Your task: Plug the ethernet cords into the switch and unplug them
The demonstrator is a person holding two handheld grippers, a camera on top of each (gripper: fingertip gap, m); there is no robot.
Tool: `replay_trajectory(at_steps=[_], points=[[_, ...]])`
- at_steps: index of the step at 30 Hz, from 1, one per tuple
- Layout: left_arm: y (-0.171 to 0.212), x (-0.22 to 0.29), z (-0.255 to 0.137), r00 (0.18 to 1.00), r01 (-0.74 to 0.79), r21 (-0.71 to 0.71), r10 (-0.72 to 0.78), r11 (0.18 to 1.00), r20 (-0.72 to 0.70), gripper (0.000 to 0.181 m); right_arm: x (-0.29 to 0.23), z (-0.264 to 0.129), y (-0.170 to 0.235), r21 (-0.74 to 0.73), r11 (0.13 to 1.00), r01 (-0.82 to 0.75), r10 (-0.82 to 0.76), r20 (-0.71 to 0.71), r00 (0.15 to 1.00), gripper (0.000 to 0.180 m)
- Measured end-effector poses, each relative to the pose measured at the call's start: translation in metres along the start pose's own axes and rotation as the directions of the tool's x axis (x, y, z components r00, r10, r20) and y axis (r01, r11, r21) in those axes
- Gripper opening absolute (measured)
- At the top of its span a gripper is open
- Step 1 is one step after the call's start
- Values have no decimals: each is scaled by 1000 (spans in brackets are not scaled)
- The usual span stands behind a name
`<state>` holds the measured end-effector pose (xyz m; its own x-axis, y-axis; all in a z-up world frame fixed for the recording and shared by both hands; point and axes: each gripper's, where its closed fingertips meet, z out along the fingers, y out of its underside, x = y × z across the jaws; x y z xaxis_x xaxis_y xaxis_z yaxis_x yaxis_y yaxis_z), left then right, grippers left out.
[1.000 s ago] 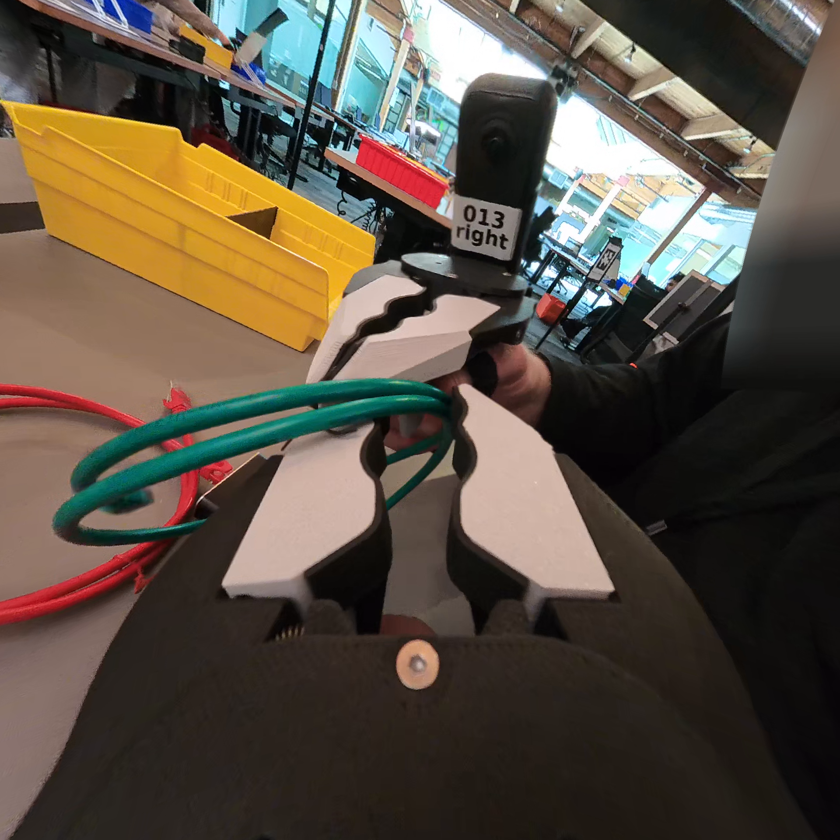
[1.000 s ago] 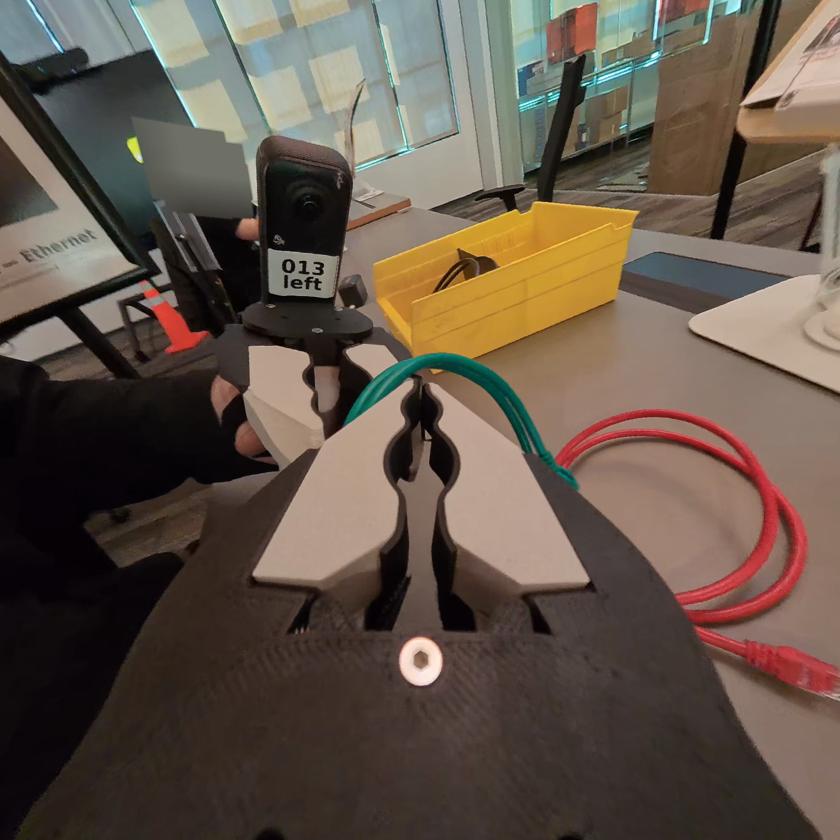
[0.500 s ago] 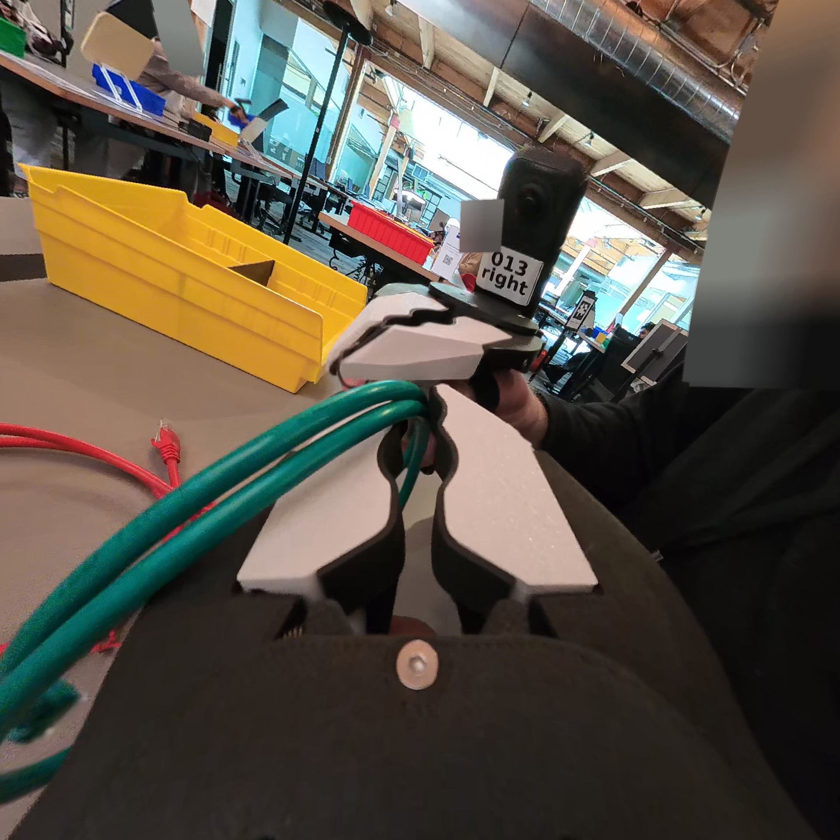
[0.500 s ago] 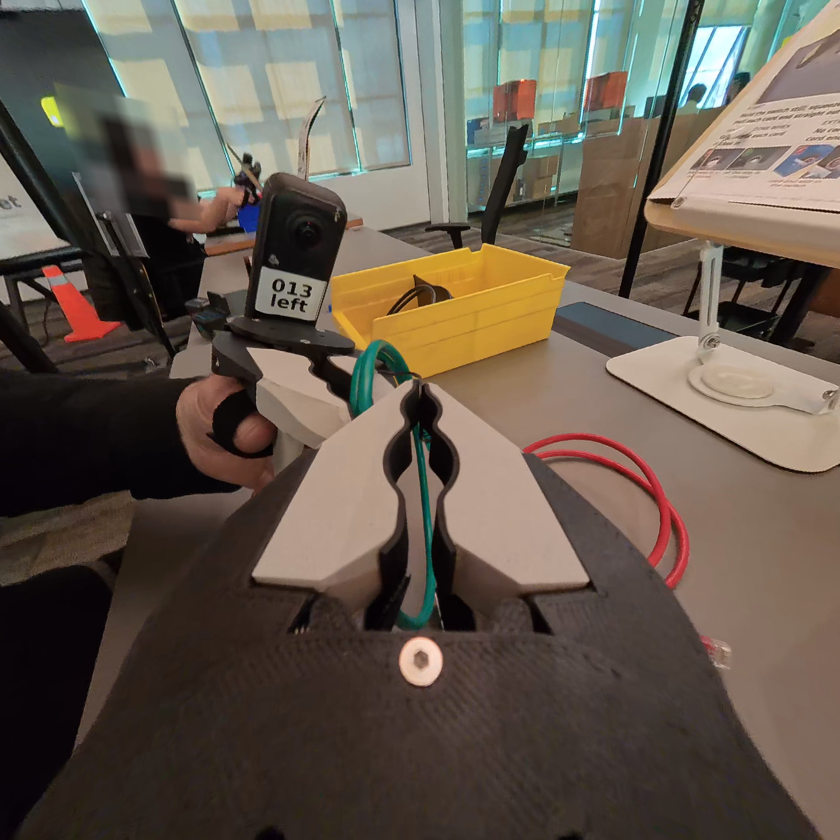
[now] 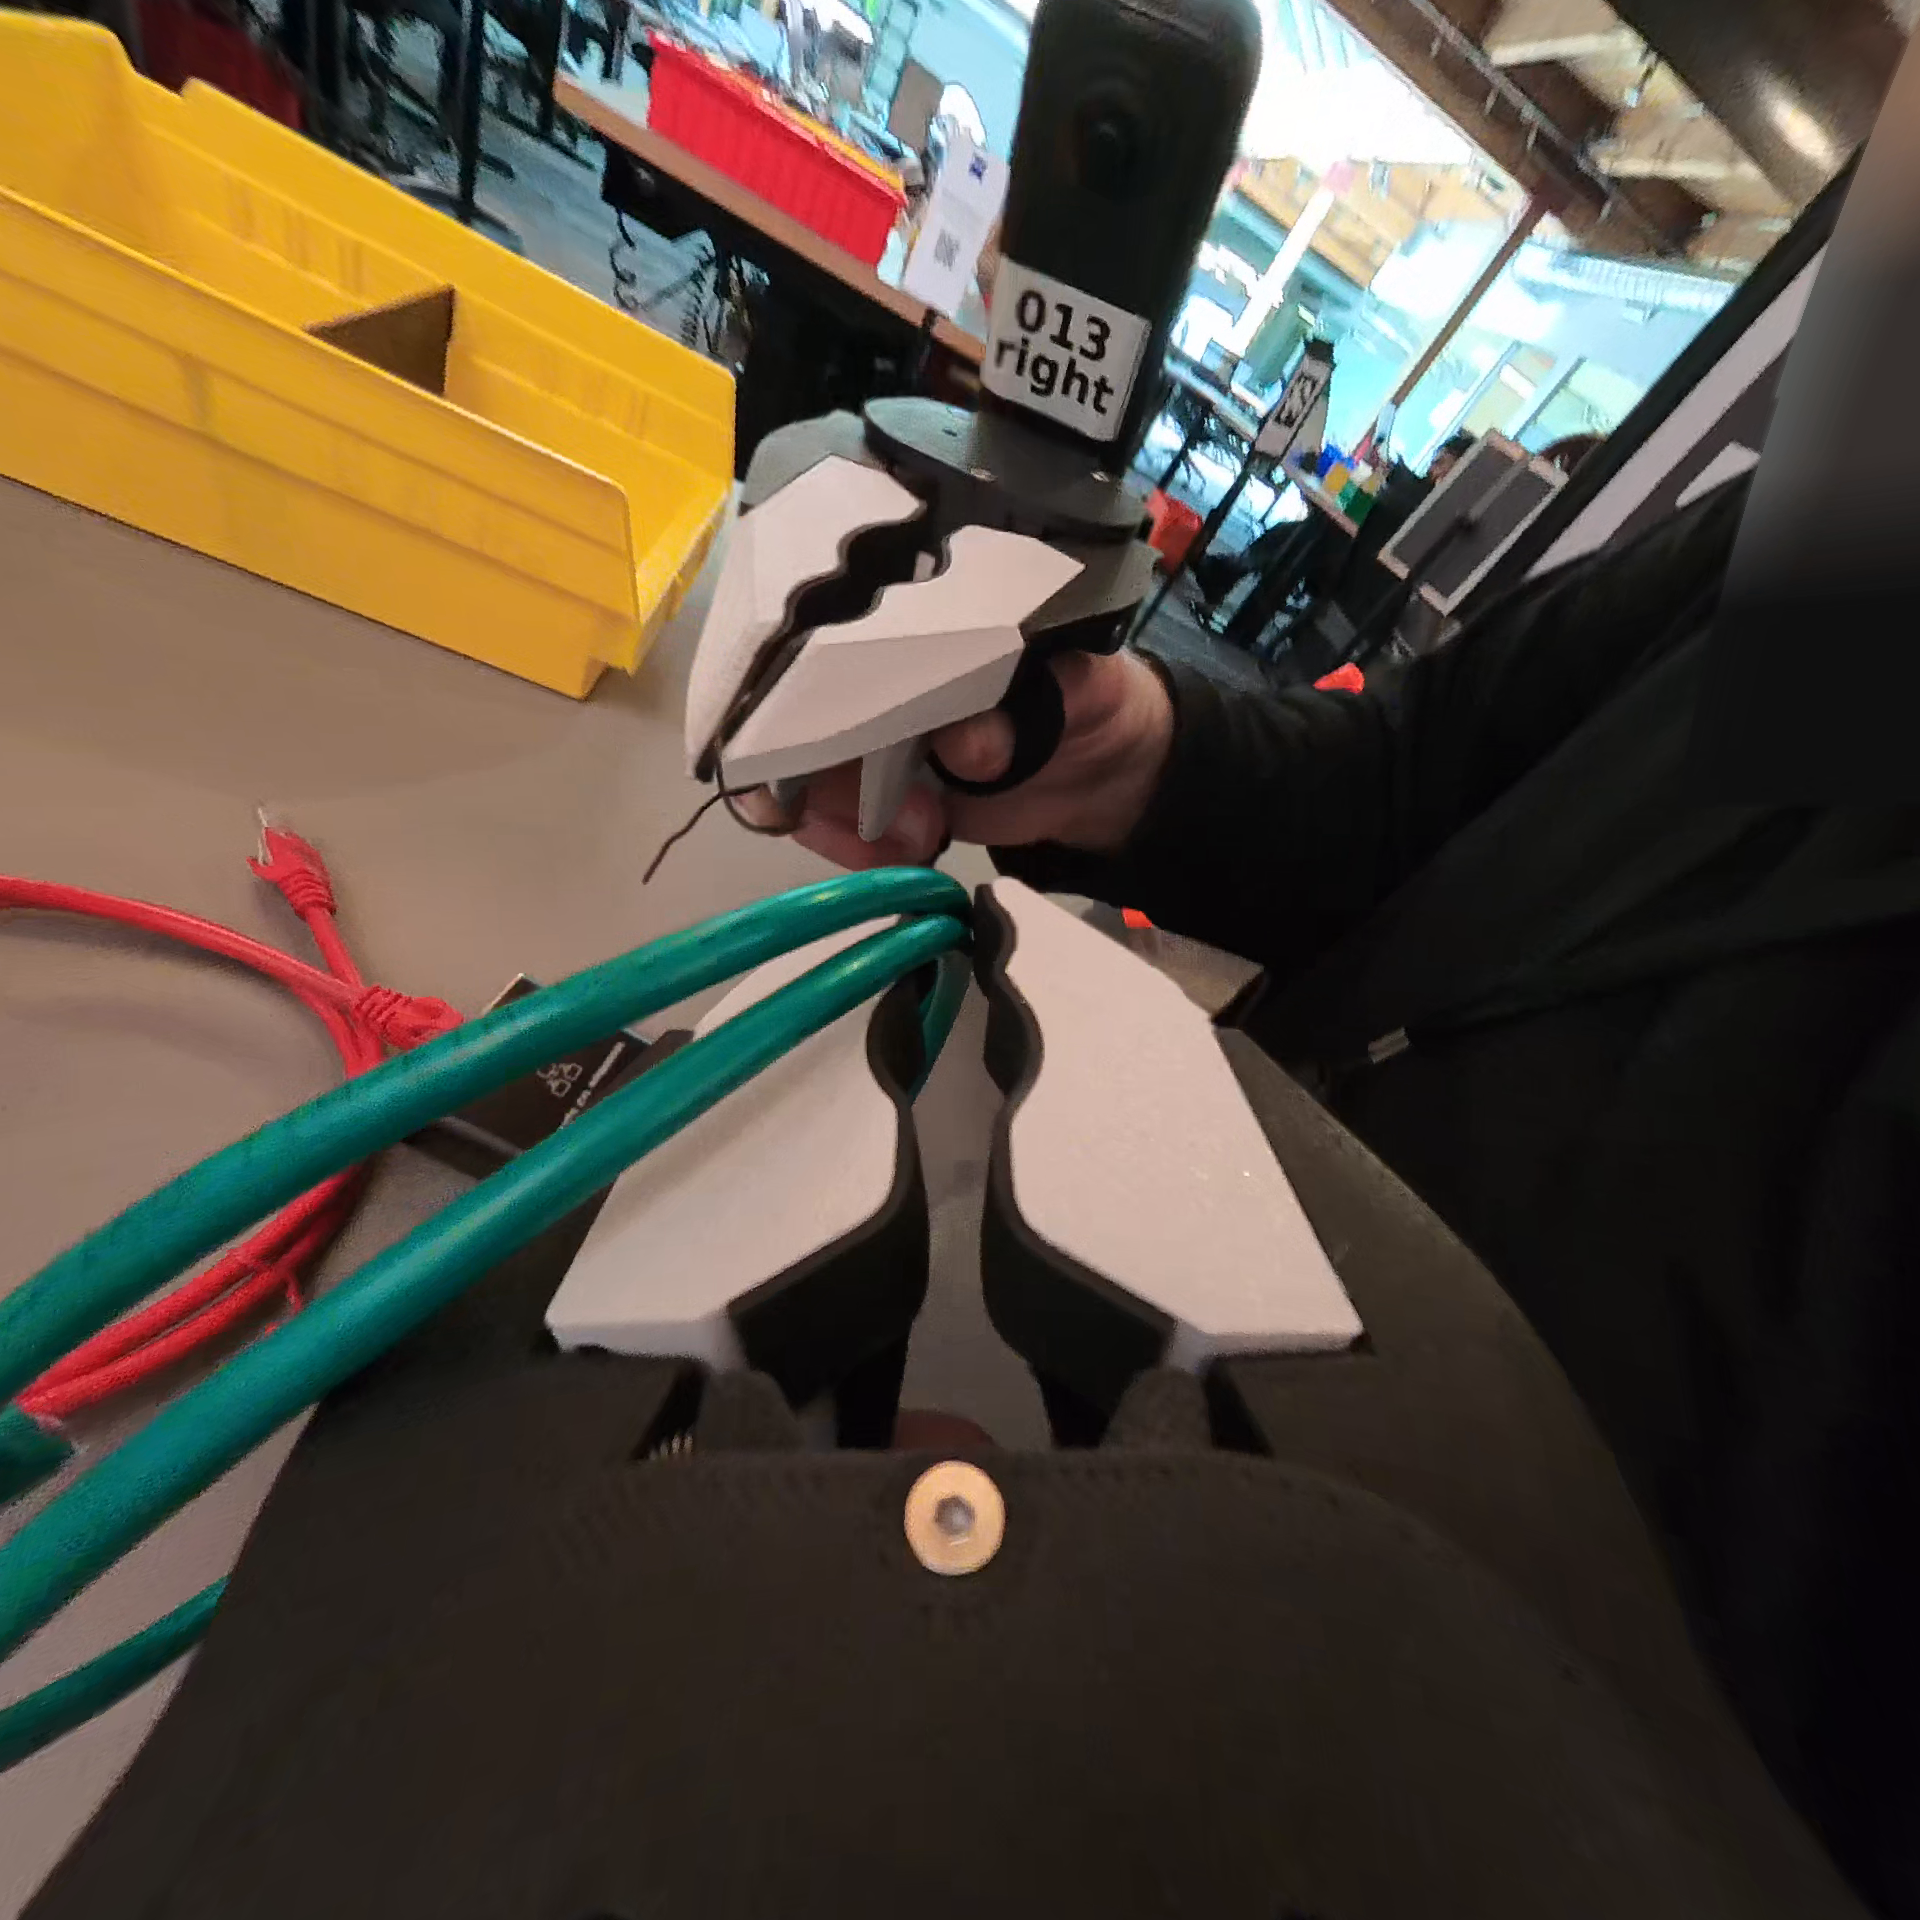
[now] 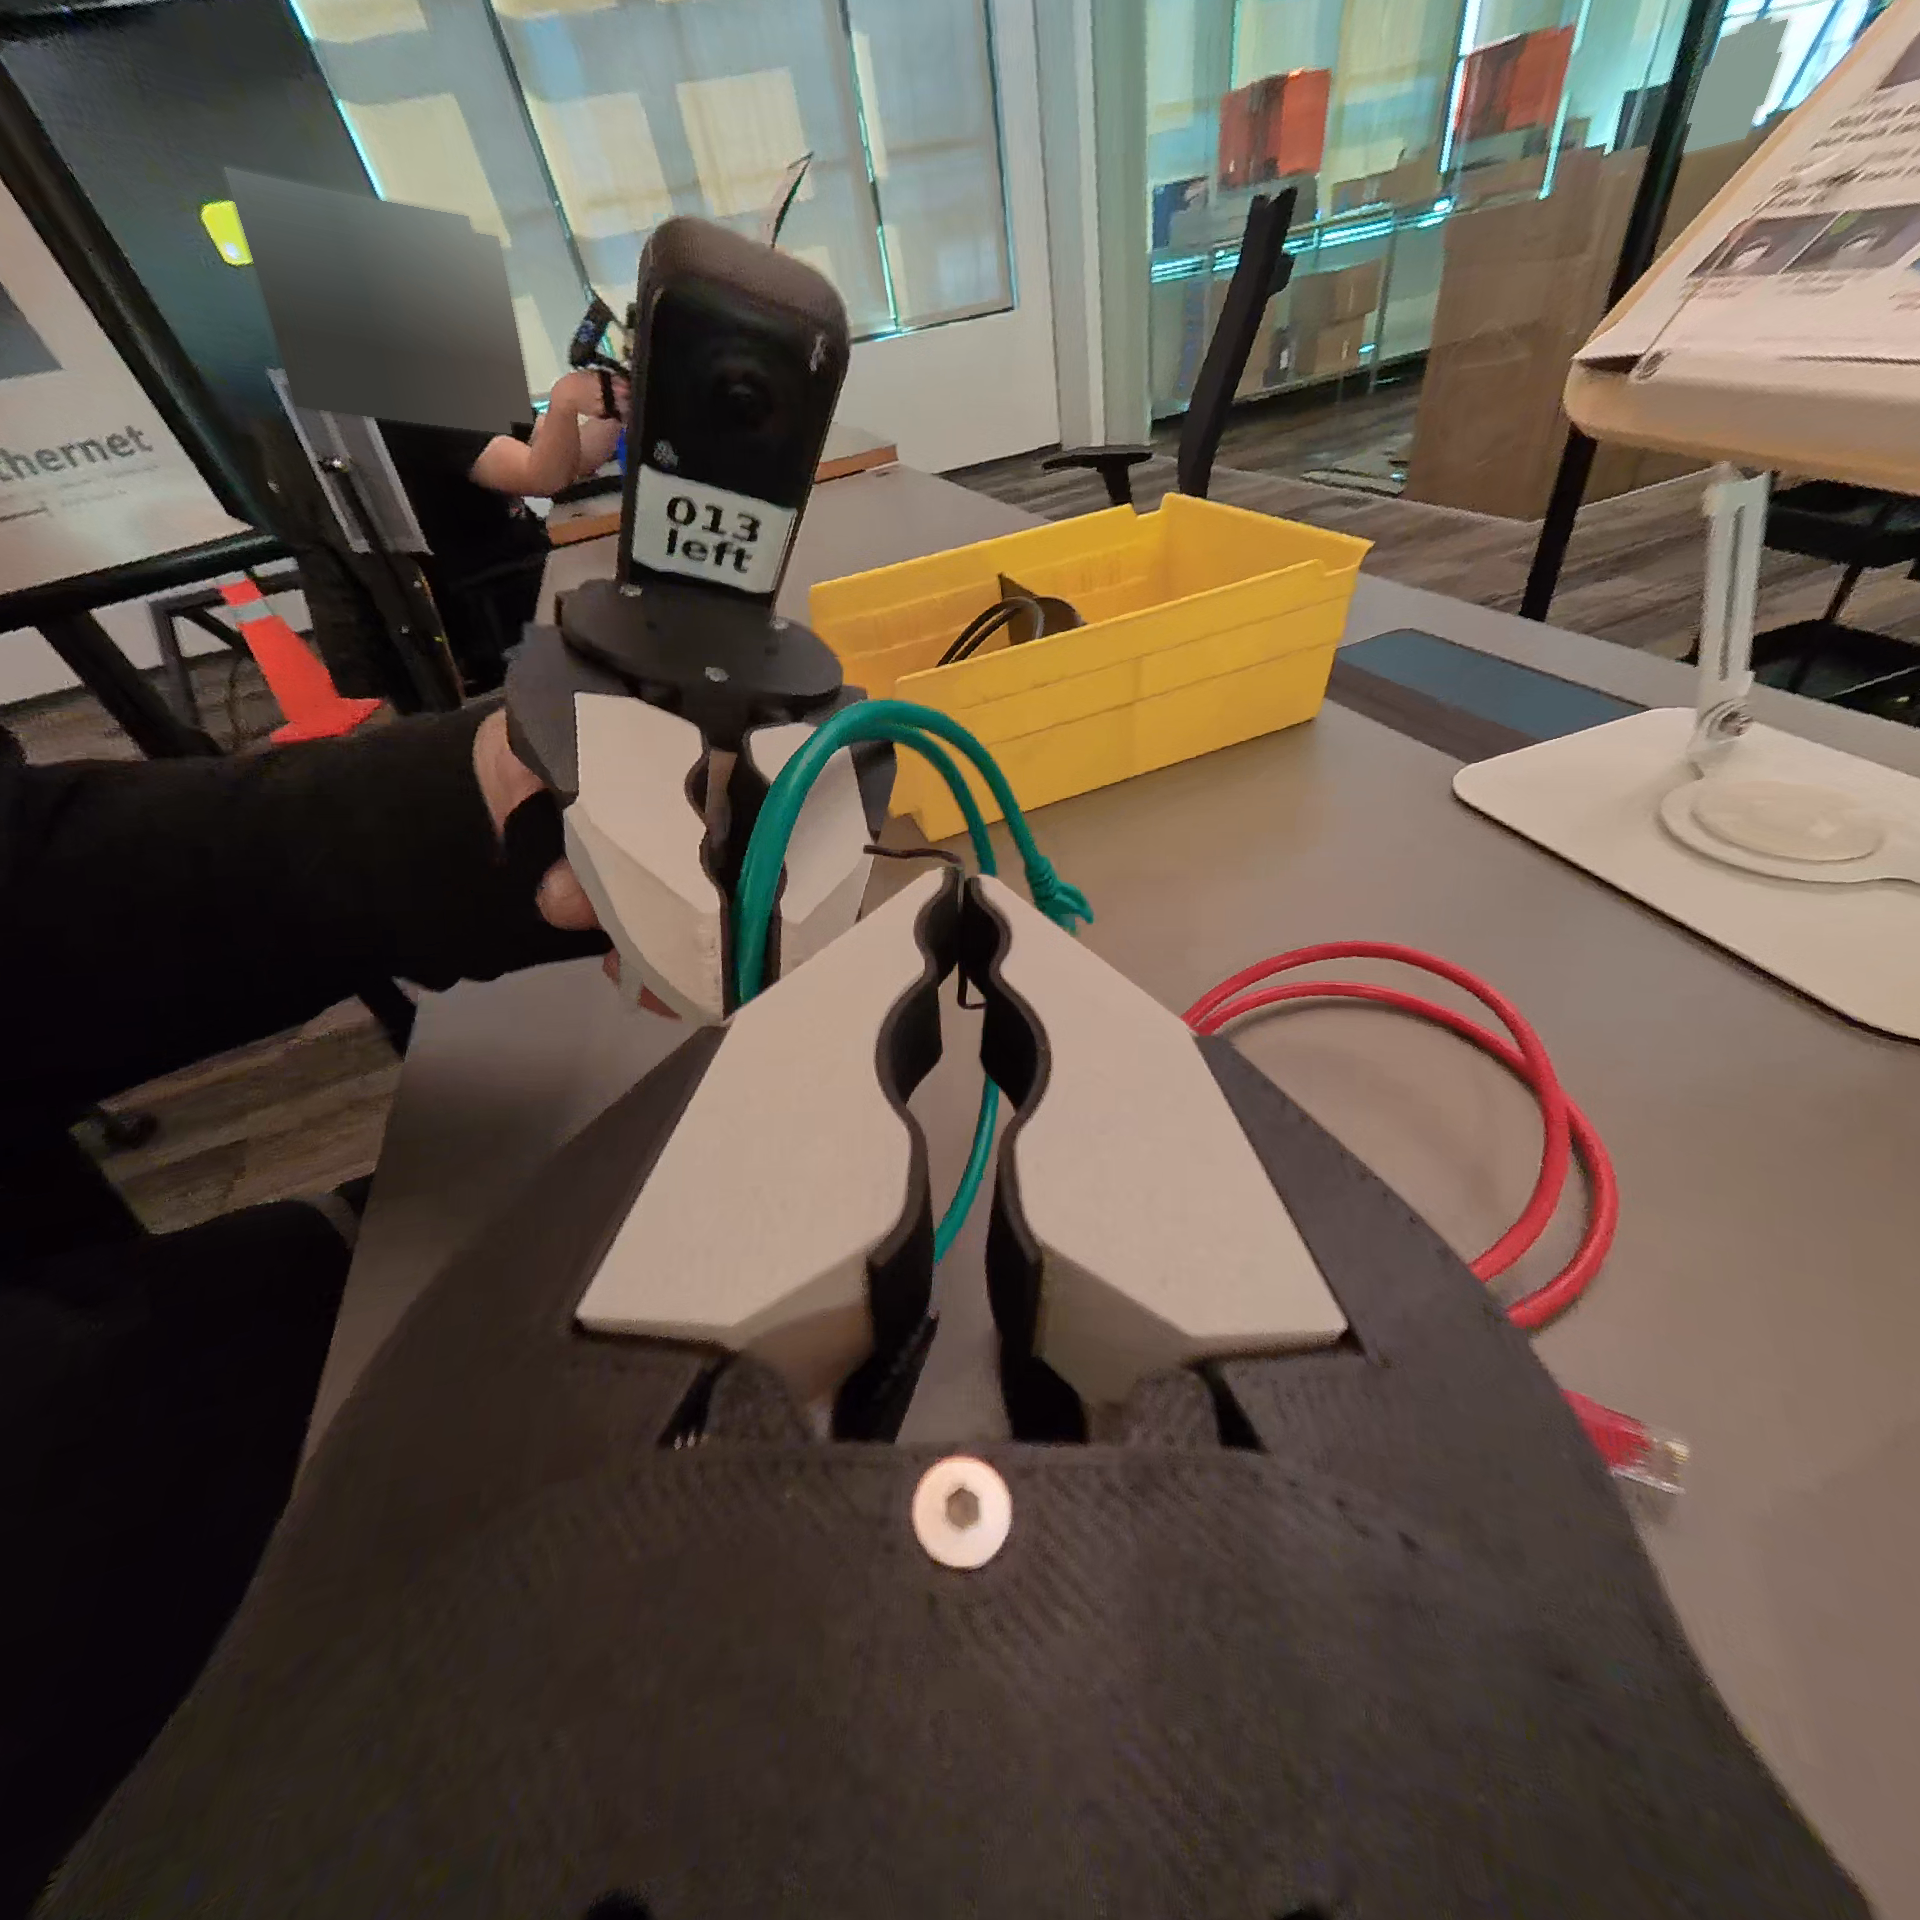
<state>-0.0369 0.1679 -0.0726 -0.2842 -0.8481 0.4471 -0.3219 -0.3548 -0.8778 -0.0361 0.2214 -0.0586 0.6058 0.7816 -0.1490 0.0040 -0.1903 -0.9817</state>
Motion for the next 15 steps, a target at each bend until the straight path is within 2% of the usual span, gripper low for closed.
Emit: replay_trajectory(at_steps=[4, 9, 15], points=[[4, 1, 1, 1000, -19, -147, 20, 989, 4, 6, -6, 3, 5, -8, 999, -49, 49, 45, 998, 0], [15, 3, 1, 999, -40, -365, 41, 930, -5, 7, -9, 6, 10, -33, 995, -89, 91, 65, 994, 0], [22, -4, 2, 998, -49, -478, 63, 877, 13, 8, -11, 5, 8, -10, 982, -189, 189, 115, 975, 0]])
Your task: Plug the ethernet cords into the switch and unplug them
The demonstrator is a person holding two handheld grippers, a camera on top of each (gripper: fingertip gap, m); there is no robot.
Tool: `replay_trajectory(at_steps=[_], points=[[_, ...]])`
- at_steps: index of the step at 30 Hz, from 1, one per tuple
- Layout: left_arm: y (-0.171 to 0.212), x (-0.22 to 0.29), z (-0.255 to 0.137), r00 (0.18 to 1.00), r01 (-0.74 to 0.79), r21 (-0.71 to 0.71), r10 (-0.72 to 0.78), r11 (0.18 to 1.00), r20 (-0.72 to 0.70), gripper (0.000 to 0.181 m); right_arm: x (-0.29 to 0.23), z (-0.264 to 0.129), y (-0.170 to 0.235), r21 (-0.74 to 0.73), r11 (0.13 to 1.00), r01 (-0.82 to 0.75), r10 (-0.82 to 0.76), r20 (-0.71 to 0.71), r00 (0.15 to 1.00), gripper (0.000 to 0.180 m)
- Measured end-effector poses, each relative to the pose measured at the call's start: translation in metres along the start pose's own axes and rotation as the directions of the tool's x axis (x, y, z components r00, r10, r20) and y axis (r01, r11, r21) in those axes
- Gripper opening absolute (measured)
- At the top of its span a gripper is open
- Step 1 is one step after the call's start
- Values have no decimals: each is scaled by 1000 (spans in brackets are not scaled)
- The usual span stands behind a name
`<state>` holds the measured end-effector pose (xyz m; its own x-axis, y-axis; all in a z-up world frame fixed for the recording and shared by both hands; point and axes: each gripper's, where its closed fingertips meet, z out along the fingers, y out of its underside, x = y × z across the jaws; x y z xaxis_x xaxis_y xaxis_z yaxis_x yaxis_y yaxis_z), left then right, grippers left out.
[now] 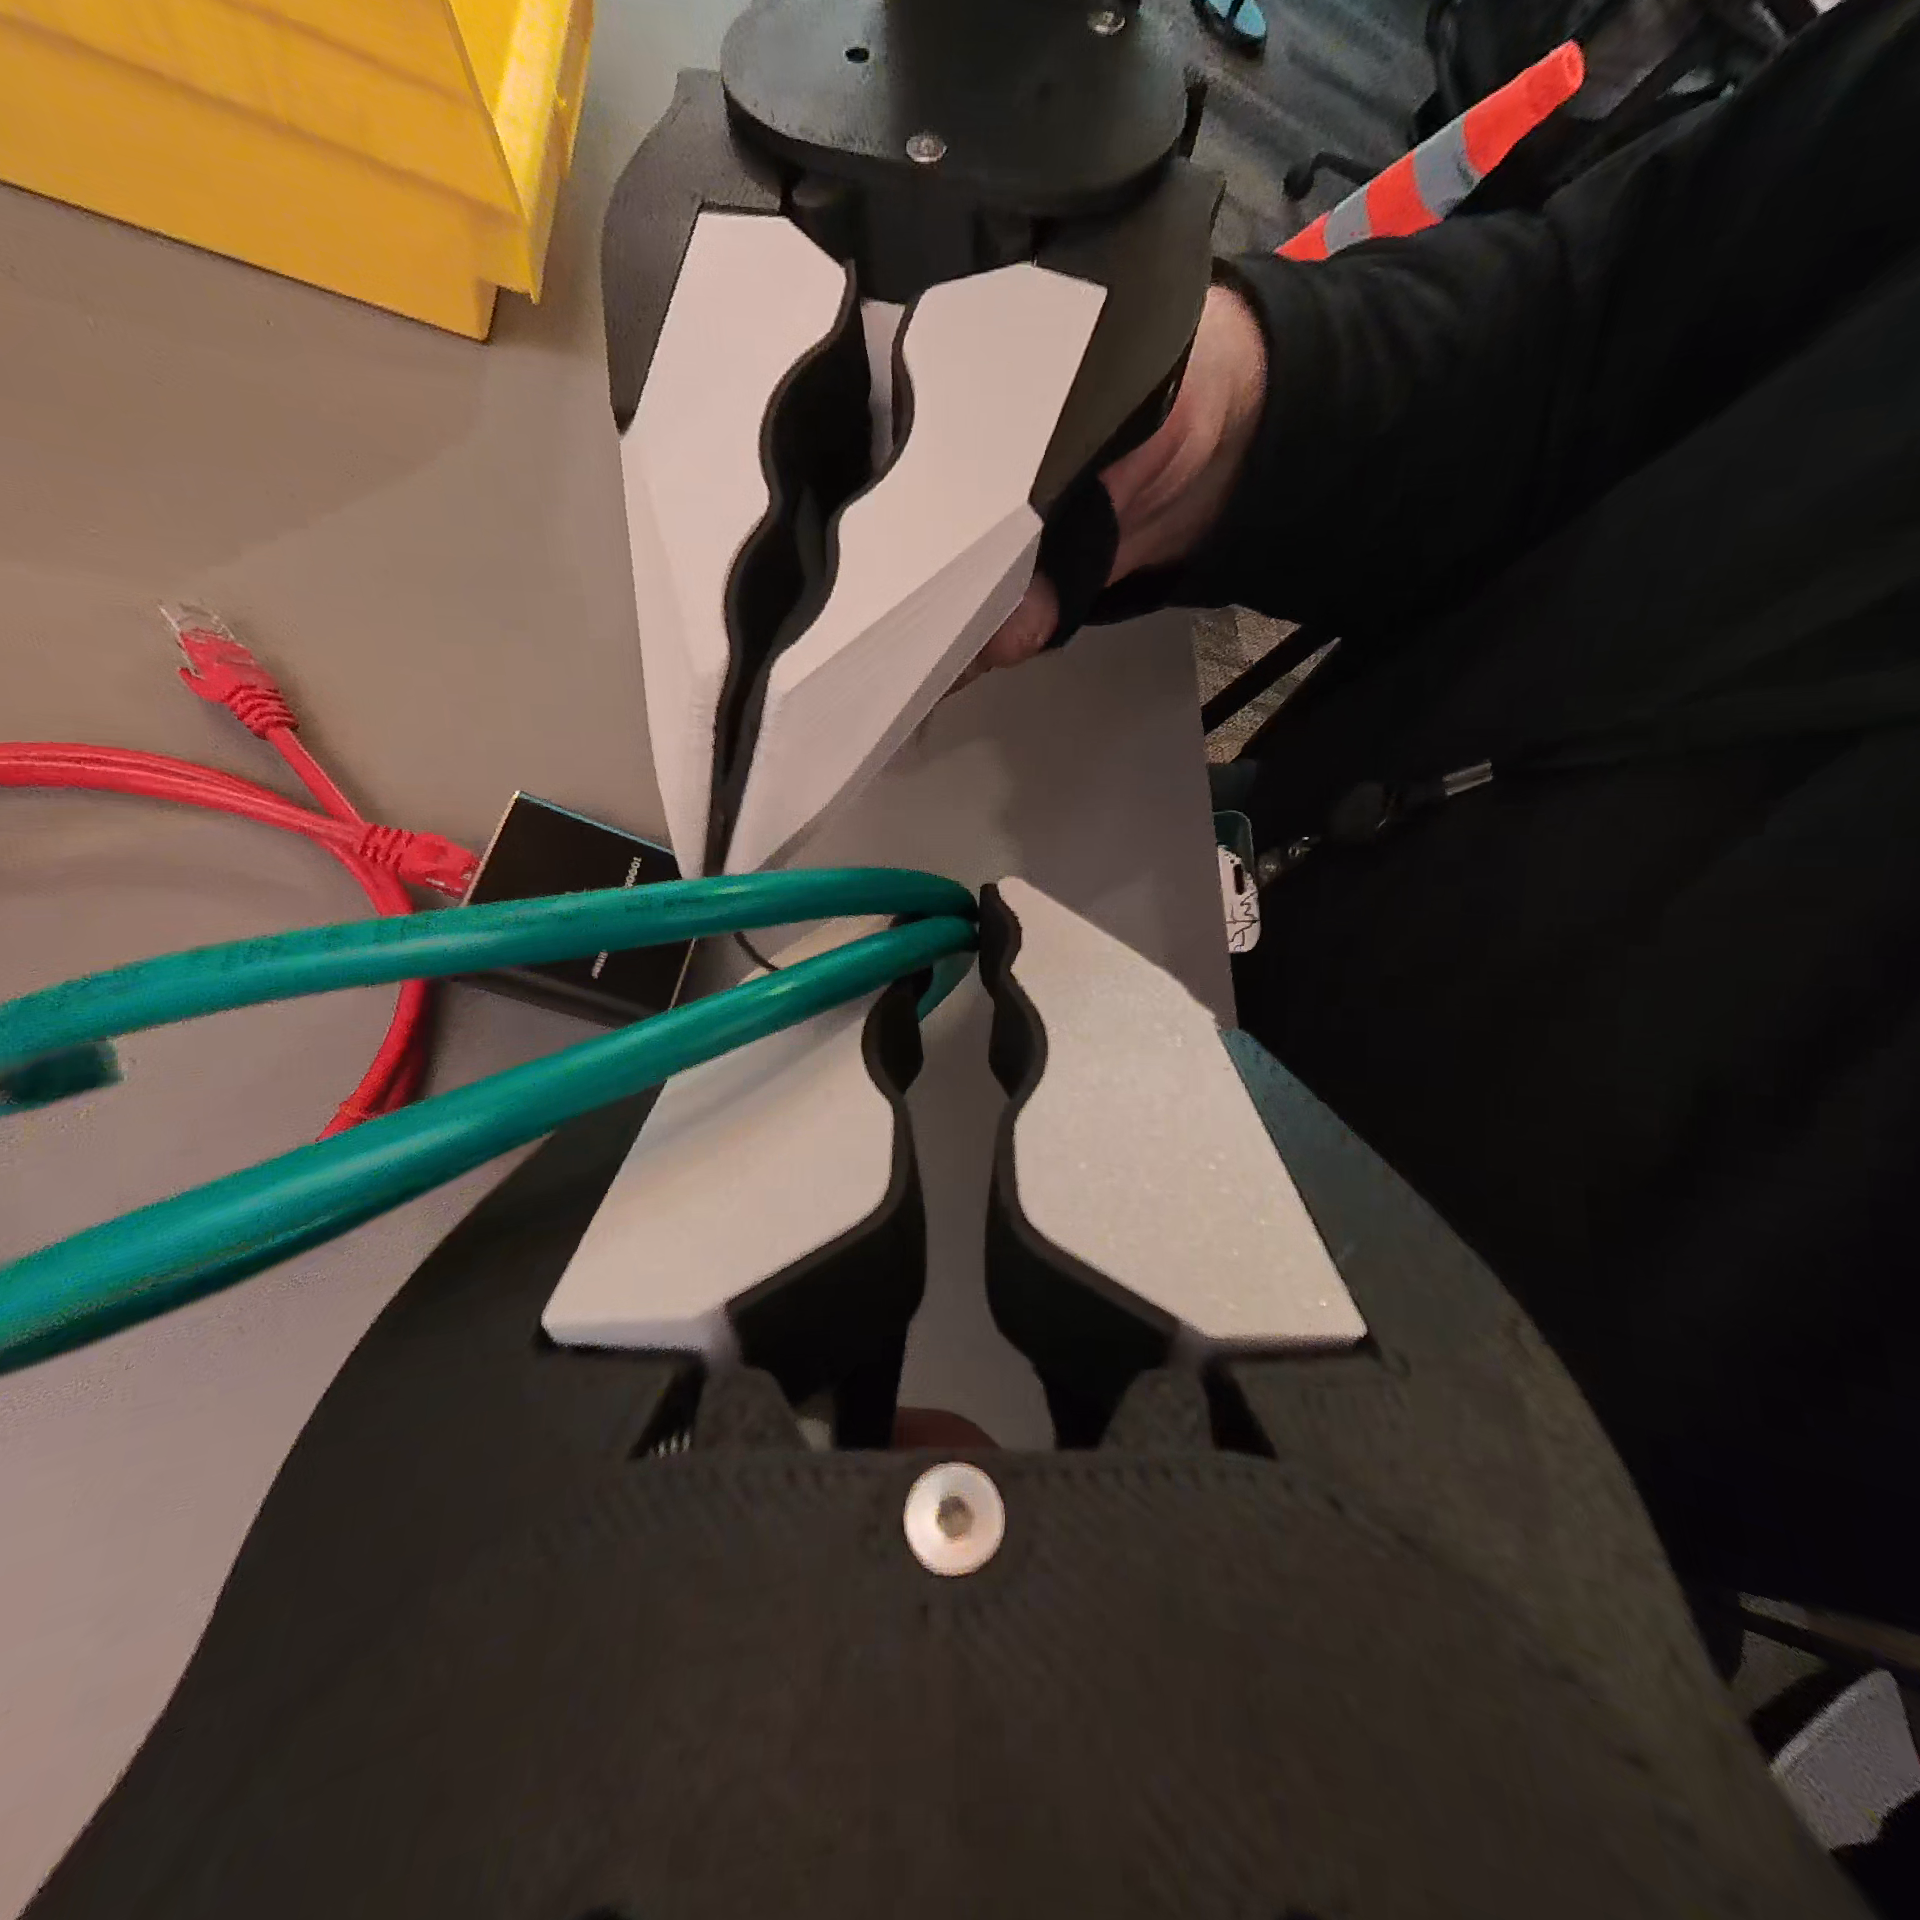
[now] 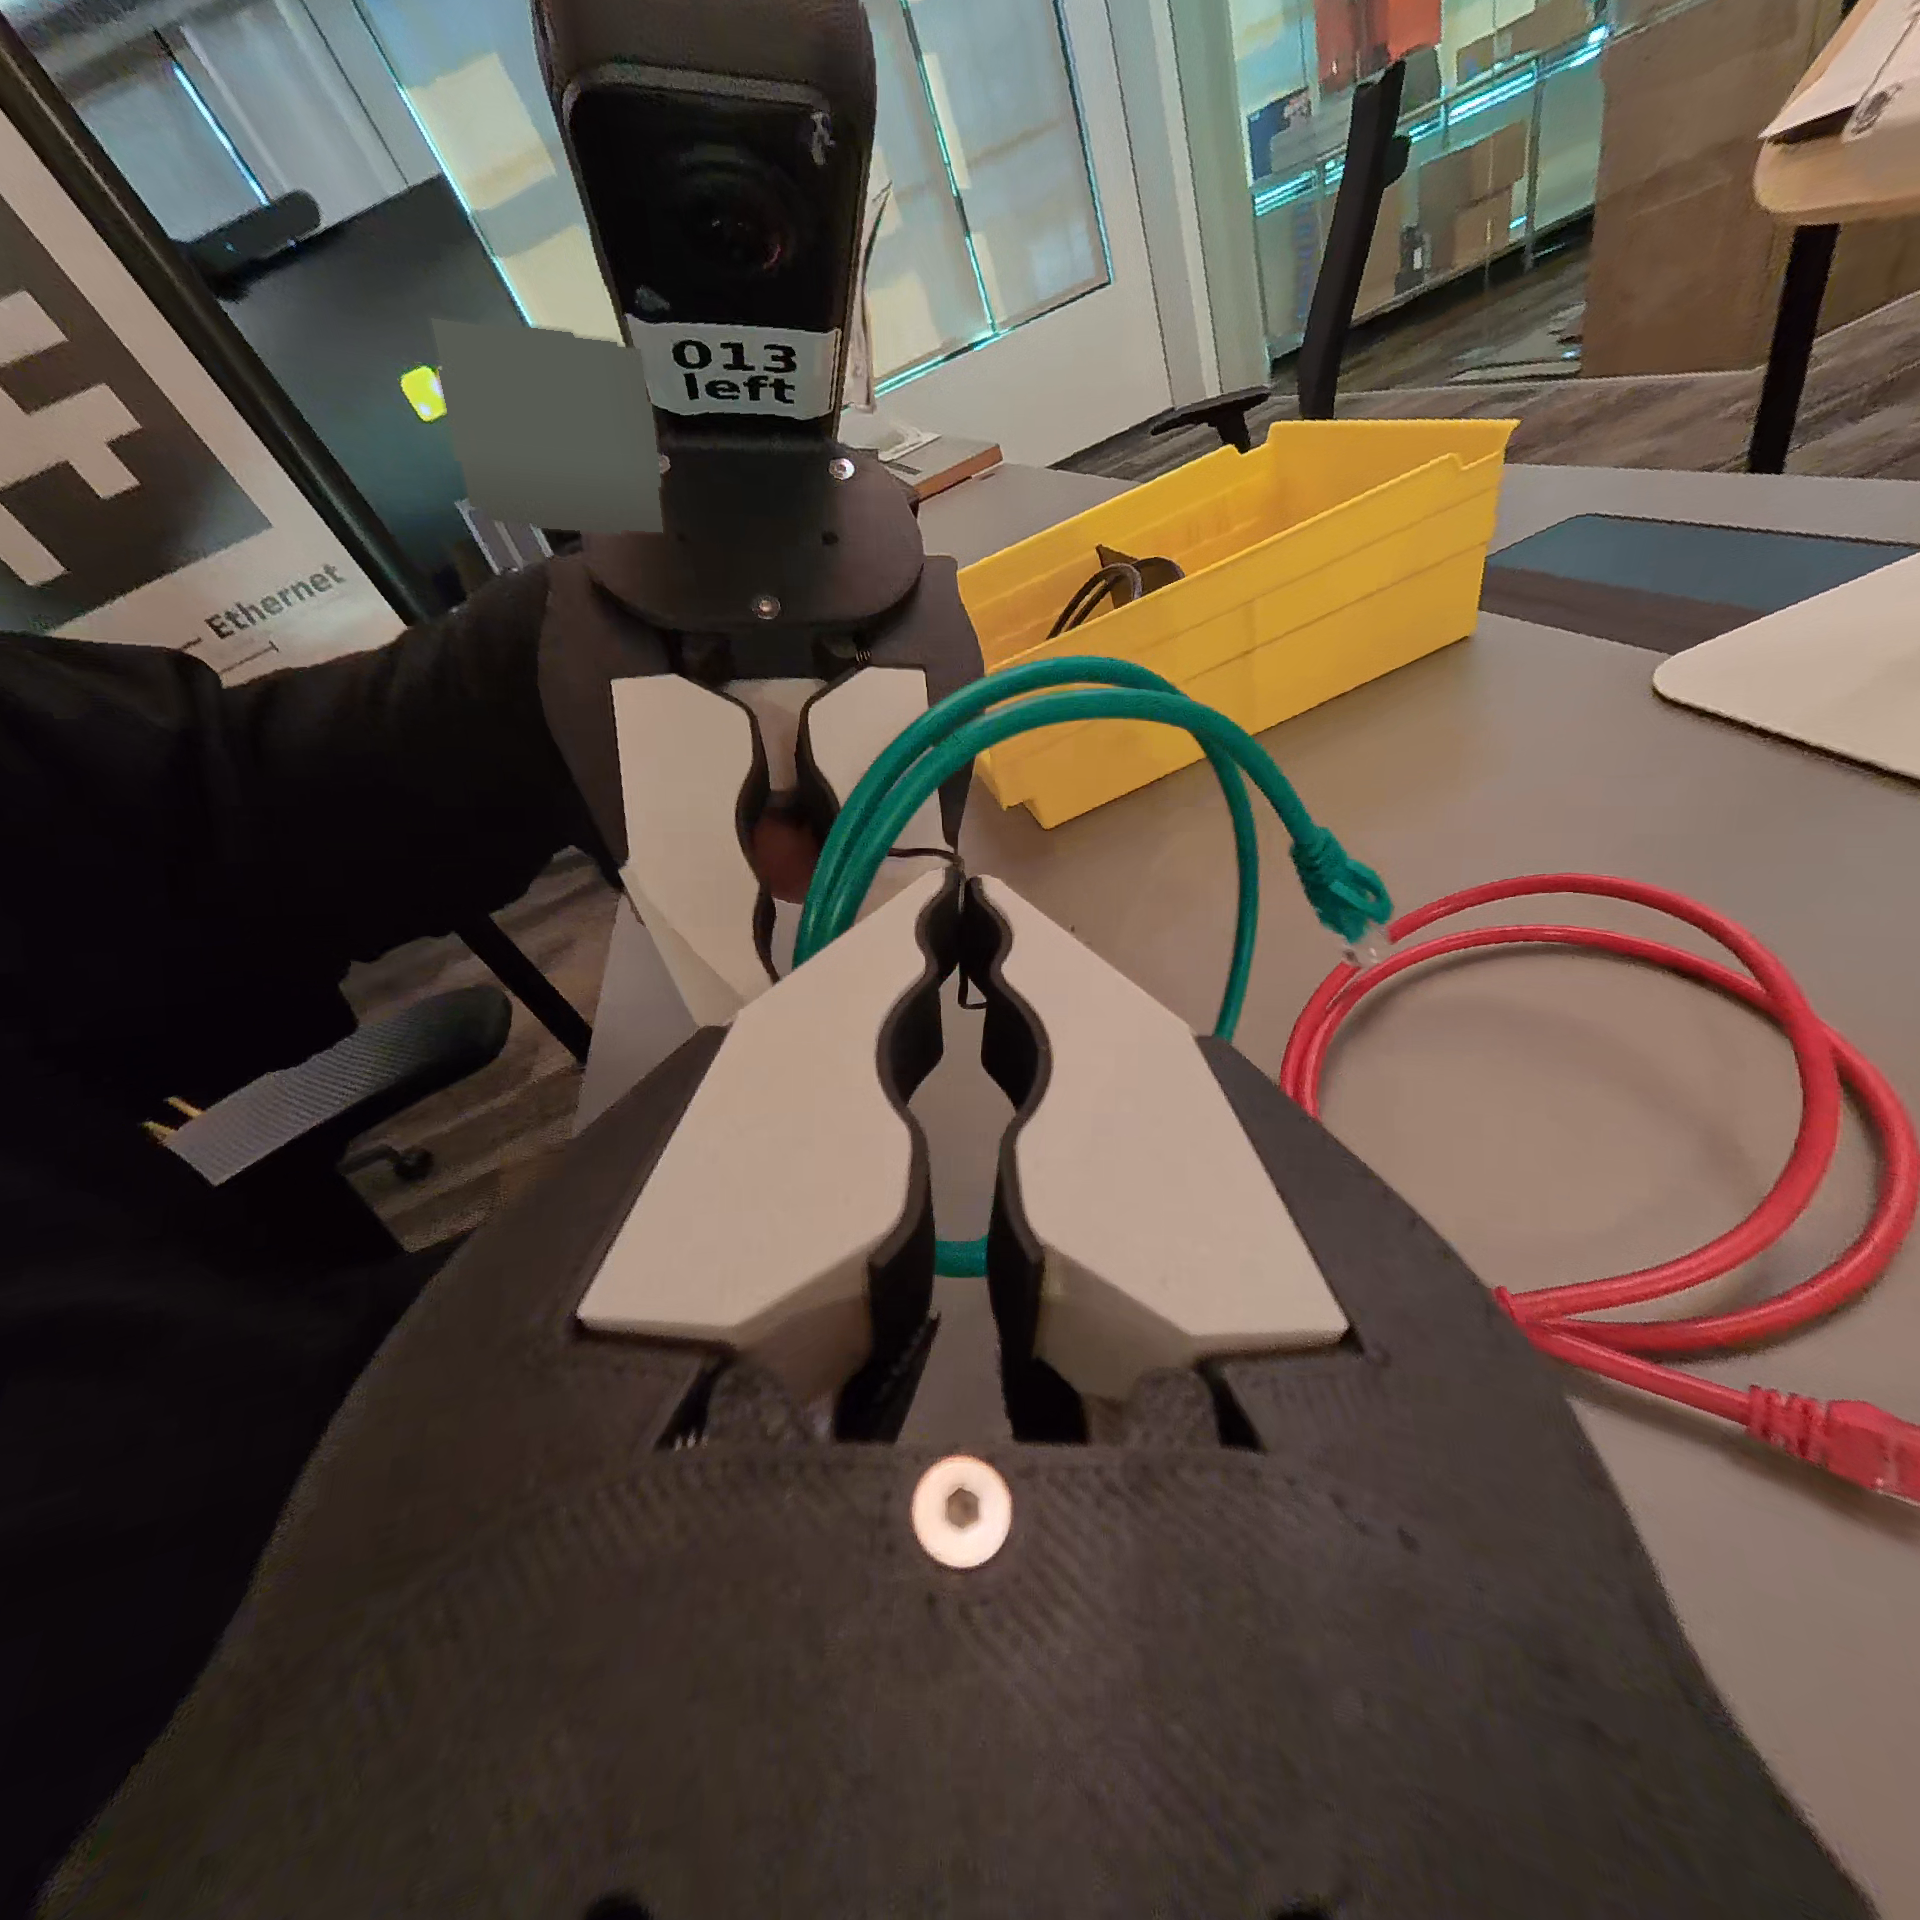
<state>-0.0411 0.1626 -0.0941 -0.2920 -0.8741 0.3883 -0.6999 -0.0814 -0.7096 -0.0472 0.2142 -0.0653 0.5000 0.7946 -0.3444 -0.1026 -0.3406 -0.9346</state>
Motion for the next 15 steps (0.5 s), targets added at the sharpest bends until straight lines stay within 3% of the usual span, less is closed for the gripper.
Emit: replay_trajectory(at_steps=[15], points=[[22, -11, 1, 992, -93, -260, 111, 961, 57, 9, -9, 2, 9, -18, 984, -177, 178, 145, 973, 0]])
